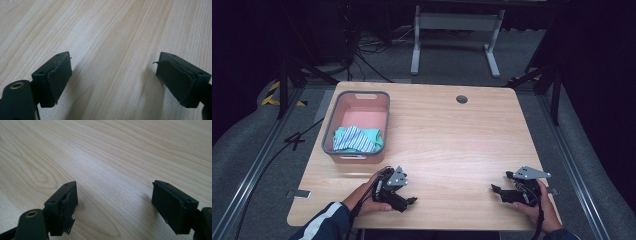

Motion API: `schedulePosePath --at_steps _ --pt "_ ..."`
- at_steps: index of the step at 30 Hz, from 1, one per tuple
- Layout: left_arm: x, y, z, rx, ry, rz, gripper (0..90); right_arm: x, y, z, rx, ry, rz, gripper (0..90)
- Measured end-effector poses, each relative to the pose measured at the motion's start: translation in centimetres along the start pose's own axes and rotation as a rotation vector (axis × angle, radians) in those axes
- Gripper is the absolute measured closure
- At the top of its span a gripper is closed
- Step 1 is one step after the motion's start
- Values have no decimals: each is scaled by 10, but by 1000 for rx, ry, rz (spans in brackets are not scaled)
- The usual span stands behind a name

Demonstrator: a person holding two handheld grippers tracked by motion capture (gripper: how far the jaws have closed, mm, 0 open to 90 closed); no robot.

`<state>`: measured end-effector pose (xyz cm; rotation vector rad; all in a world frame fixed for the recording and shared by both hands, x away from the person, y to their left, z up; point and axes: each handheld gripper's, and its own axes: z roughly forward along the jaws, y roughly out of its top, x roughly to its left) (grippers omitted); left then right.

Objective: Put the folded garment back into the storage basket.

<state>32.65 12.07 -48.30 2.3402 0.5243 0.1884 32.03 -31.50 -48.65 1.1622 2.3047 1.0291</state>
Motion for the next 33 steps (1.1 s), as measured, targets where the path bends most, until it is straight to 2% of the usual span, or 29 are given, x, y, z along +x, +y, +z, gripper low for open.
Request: schedulePosePath --at_steps 33 --pt "2 2 2 12 -10 14 107 0 0 0 1 1 0 216"
